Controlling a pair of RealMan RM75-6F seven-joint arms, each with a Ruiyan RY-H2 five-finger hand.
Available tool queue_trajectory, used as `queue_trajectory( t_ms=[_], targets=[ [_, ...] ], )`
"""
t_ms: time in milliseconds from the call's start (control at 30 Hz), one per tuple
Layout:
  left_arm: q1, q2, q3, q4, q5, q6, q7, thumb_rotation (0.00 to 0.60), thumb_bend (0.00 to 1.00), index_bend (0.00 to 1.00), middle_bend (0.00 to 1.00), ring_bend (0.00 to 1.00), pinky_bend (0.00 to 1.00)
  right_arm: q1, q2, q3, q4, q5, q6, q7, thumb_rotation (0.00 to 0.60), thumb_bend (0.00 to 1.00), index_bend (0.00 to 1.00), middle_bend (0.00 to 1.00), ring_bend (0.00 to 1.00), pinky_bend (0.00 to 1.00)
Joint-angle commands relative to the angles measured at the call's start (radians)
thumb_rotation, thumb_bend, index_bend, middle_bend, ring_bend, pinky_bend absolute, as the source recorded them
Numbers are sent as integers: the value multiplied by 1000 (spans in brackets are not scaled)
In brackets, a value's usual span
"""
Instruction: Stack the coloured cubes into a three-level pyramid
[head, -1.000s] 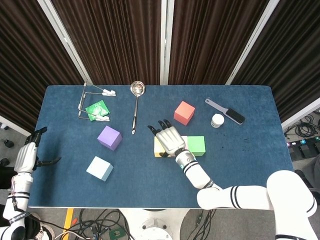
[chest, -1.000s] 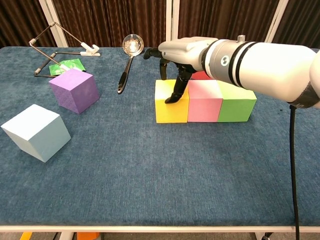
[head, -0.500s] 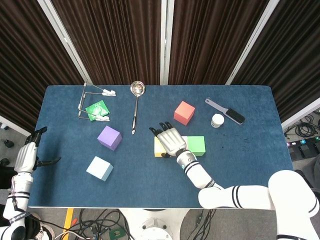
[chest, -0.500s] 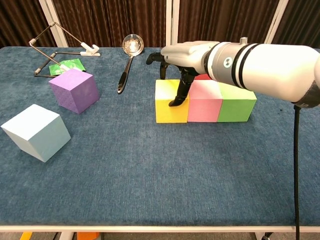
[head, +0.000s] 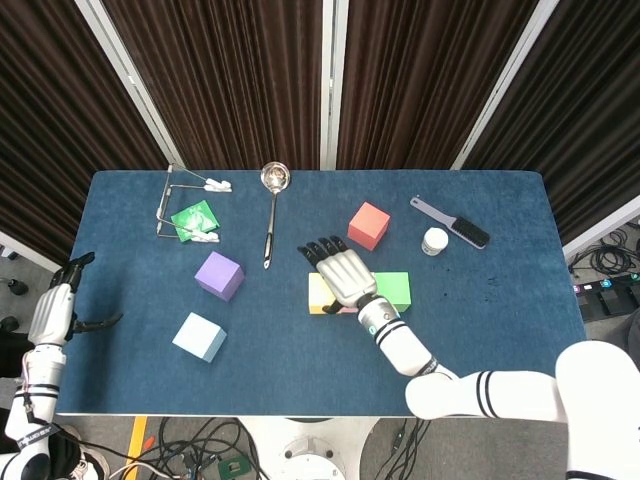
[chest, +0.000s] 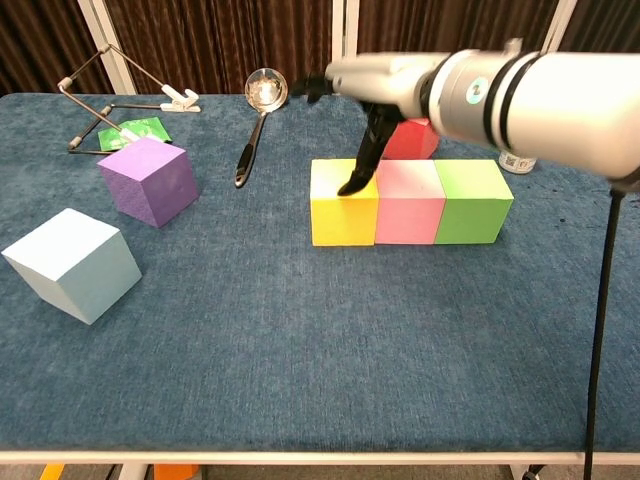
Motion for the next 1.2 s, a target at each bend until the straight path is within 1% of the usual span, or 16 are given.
queue_trajectory(
  t_ms=[33,200,300,333,367,433,567,700,800,833,933,1100,1200],
  targets=[
    [-2,0,-4,-5,5,7,1,600,0,74,102,0,13,-23,48,25,-23,-27,18,41,600,7,0,64,0,0],
    [-20,-1,-19,-33,9,11,29,600,0,75,102,0,14,-62,116,44,-34,-56,45,93,600,7,0,68,0,0],
    [-50,2,-39,-106,-32,-19,114,600,0,74,103,0,14,-93,158,54,-44,-80,77,124,600,9,0,68,0,0],
    [-63,6,-42,-141,-61,-43,162,600,0,74,103,0,14,-102,170,58,-44,-82,84,133,600,9,0,68,0,0],
    [-81,11,-52,-199,-122,-76,231,600,0,74,104,0,13,-112,186,64,-42,-79,91,145,600,10,0,68,0,0],
    [-118,1,-87,-288,-217,-94,329,600,0,74,108,0,14,-132,212,72,-34,-74,91,171,600,11,0,68,0,0],
    [-192,-48,-132,-360,-335,-72,504,600,0,74,122,0,14,-168,250,69,-7,-91,86,217,600,12,0,68,0,0],
    [-264,-96,-163,-397,-440,-70,620,600,0,74,124,0,14,-209,280,66,7,-130,79,285,600,11,0,68,0,0],
    [-314,-144,-181,-412,-529,-46,698,599,0,74,129,0,14,-237,300,58,20,-173,64,336,600,12,0,68,0,0],
    [-324,-156,-186,-421,-556,-44,709,587,0,74,132,0,14,-243,304,57,24,-183,60,348,600,12,0,68,0,0],
    [-359,-194,-190,-433,-634,-22,761,529,0,70,142,0,14,-258,309,58,42,-217,47,393,600,14,0,67,0,0],
    [-410,-252,-210,-423,-708,46,835,520,0,62,143,0,22,-272,294,55,85,-277,18,469,600,25,0,67,0,0],
    [-435,-270,-205,-422,-754,73,891,513,0,55,143,0,34,-278,285,49,109,-316,7,497,600,26,0,65,0,0]
  ],
)
